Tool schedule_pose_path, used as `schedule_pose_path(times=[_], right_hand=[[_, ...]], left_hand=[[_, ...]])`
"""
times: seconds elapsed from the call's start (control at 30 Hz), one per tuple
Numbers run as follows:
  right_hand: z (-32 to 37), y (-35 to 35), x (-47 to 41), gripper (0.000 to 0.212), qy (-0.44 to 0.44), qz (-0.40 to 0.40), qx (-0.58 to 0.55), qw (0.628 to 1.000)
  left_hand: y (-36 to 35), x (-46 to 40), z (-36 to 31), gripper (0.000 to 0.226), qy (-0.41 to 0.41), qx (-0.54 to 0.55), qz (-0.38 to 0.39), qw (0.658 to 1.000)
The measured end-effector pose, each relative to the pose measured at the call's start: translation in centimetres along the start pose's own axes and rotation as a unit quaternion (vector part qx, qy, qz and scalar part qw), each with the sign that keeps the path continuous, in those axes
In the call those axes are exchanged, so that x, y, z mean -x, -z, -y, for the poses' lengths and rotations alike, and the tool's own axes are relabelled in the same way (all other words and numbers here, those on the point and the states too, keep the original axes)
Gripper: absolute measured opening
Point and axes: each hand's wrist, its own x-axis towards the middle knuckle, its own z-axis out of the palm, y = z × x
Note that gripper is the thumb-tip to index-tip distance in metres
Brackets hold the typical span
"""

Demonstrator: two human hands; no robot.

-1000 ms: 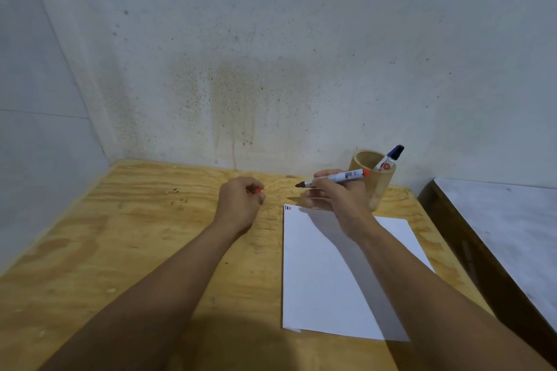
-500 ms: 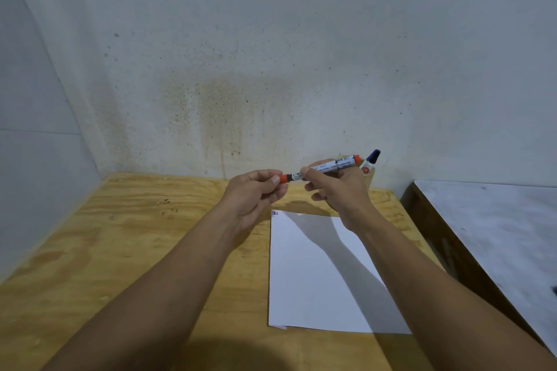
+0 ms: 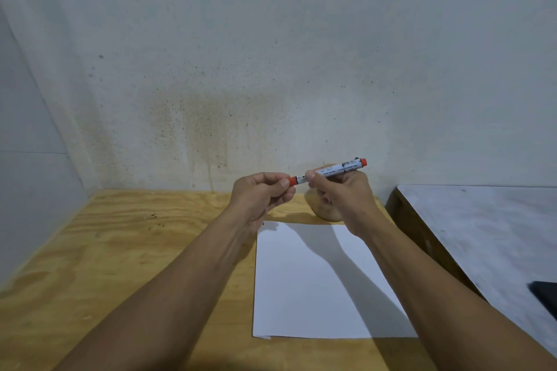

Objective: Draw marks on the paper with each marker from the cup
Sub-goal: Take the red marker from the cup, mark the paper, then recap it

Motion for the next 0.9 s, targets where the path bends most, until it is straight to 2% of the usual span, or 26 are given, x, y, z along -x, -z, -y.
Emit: schedule_pose_path(times=[0.1,0.17,0.3,0.37,0.5,0.6,0.67,0.8,0.9], right_hand=[[-0.1,0.8,-0.2,0.033,-0.022,-0.001,0.043,0.999],[0.0,1.4,-0.5,0.030,-0.050,-0.007,0.025,0.998],[1.5,3.4,-1.3,0.022,-0.072,-0.030,-0.024,0.997],[2.8,4.7,-1.6,0.021,-0.073,-0.042,-0.013,0.996],[5.4,7.3,-2.1,0.031,-0.070,-0.044,0.157,0.984],[6.7,8.4,-3.3,0.034,-0.014,-0.075,0.328,0.941],[7.4,8.7,-4.1,0.026,0.018,-0.092,0.395,0.914],[7.7,8.2,-5.6,0.013,0.066,-0.070,0.462,0.882],[7.2,7.1,-6.9,0.020,0.067,-0.033,0.520,0.851]], left_hand=[[-0.9,0.3,0.8,0.018,-0.014,-0.037,0.027,0.999],[-1.8,0.5,1.3,0.018,-0.035,-0.088,0.039,0.995],[-3.3,-0.1,1.7,0.028,-0.084,-0.195,0.001,0.977],[-3.3,-0.9,2.0,0.030,-0.114,-0.262,-0.022,0.958],[-3.3,-2.4,2.9,0.033,-0.199,-0.443,0.003,0.874],[-3.6,-3.4,3.6,0.041,-0.258,-0.556,0.052,0.788],[-3.9,-3.6,3.8,0.048,-0.277,-0.602,0.077,0.745],[-4.4,-3.7,4.0,0.063,-0.300,-0.646,0.111,0.693],[-4.3,-4.1,4.4,0.059,-0.302,-0.659,0.128,0.677]])
